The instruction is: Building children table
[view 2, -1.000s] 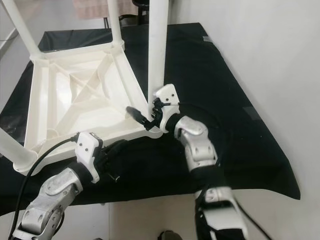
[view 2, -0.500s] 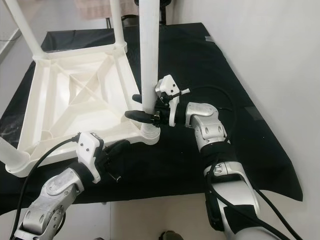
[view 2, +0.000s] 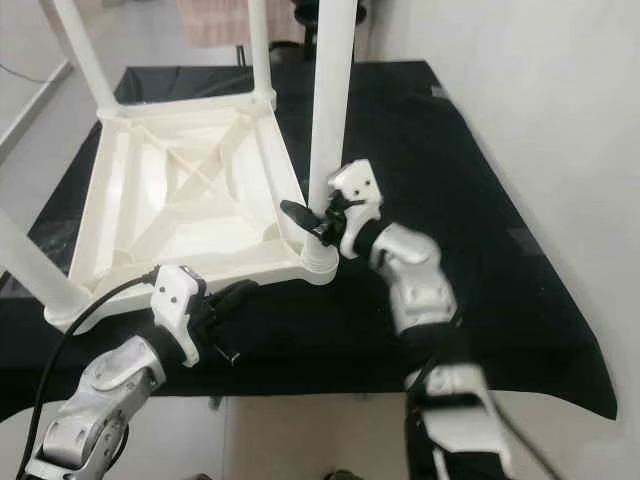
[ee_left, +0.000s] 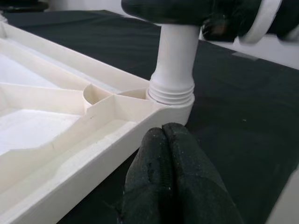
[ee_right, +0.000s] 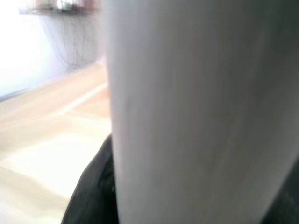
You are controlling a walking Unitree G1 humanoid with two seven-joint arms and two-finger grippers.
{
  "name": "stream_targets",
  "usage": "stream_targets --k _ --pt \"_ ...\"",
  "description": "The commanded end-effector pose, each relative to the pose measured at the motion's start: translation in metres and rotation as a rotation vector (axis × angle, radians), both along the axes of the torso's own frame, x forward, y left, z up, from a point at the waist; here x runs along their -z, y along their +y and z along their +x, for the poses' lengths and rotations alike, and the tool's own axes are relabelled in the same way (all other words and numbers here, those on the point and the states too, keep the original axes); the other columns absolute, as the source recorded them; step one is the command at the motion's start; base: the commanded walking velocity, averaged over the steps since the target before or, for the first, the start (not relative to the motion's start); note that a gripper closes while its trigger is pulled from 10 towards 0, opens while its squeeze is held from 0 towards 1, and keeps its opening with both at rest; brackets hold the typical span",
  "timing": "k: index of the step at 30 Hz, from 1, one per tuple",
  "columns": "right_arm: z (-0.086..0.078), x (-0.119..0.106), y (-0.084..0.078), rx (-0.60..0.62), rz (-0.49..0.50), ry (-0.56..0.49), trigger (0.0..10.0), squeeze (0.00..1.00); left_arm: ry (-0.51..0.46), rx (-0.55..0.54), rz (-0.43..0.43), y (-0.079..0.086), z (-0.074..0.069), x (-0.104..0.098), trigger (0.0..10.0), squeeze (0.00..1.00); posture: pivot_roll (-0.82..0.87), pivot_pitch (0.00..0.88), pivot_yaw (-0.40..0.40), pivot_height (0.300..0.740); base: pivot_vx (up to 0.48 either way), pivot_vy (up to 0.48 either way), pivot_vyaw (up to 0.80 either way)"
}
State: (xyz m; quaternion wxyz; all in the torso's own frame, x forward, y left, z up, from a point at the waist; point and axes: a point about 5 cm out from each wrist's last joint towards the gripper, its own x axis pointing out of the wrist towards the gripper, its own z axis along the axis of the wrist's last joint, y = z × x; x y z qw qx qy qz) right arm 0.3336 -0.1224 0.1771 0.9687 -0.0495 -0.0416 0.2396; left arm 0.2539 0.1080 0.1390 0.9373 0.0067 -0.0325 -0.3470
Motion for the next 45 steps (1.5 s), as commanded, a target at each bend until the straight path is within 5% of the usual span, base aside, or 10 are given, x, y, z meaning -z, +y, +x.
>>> stream_targets --k 1,11,12,15,16,21,22,32,36,45 --pt "-0.014 0.03 0.008 0.034 -0.111 0.113 0.0 0.0 0.0 -0.007 0.028 0.004 0.0 0.002 10.0 0.0 -0.01 0.144 0.005 0.74 0.0 0.0 0.0" --pt "0.019 0.011 -0.011 0.13 -0.106 0.119 0.0 0.0 0.006 0.0 0.019 0.004 0.0 0.002 10.0 0.0 -0.01 0.138 0.004 0.74 0.0 0.0 0.0" --pt "0.016 0.01 -0.01 0.15 -0.108 0.121 10.0 0.0 0.005 -0.001 0.02 0.004 0.0 0.002 10.0 0.0 -0.01 0.138 0.004 0.74 0.0 0.0 0.0" --pt "0.024 -0.008 -0.003 0.072 -0.083 0.067 10.0 0.12 0.002 -0.008 0.021 0.003 0.0 0.002 10.0 0.0 -0.01 0.135 0.001 0.74 0.0 0.0 0.0" --pt "0.028 -0.017 0.001 0.009 -0.075 0.041 10.0 1.0 0.002 -0.009 0.021 0.003 0.0 0.002 10.0 0.0 -0.01 0.133 -0.002 0.74 0.0 0.0 0.0" --pt "0.043 -0.053 -0.002 -0.221 -0.026 -0.062 10.0 0.85 0.001 -0.007 0.018 0.001 0.001 0.002 10.0 0.0 -0.01 0.129 -0.009 0.74 0.0 0.0 0.0" --pt "0.043 -0.053 -0.002 -0.282 -0.049 -0.061 10.0 0.0 0.0 -0.008 0.018 0.001 0.001 0.002 10.0 0.0 -0.01 0.129 -0.009 0.74 0.0 0.0 0.0" --pt "0.03 -0.049 0.002 -0.69 -0.153 0.003 10.0 0.0 -0.003 -0.015 0.015 0.001 0.0 0.001 10.0 0.0 0.0 0.126 -0.016 0.74 0.0 0.0 0.0" --pt "0.034 -0.048 0.002 -0.772 -0.114 0.035 0.0 0.0 -0.002 -0.014 0.015 0.0 0.0 0.001 10.0 0.0 0.0 0.128 -0.013 0.74 0.0 0.0 0.0" --pt "0.036 -0.043 -0.002 -0.792 -0.119 0.05 0.0 0.0 0.002 -0.012 0.015 0.0 0.0 0.002 10.0 0.0 0.0 0.129 -0.009 0.74 0.0 0.0 0.0"
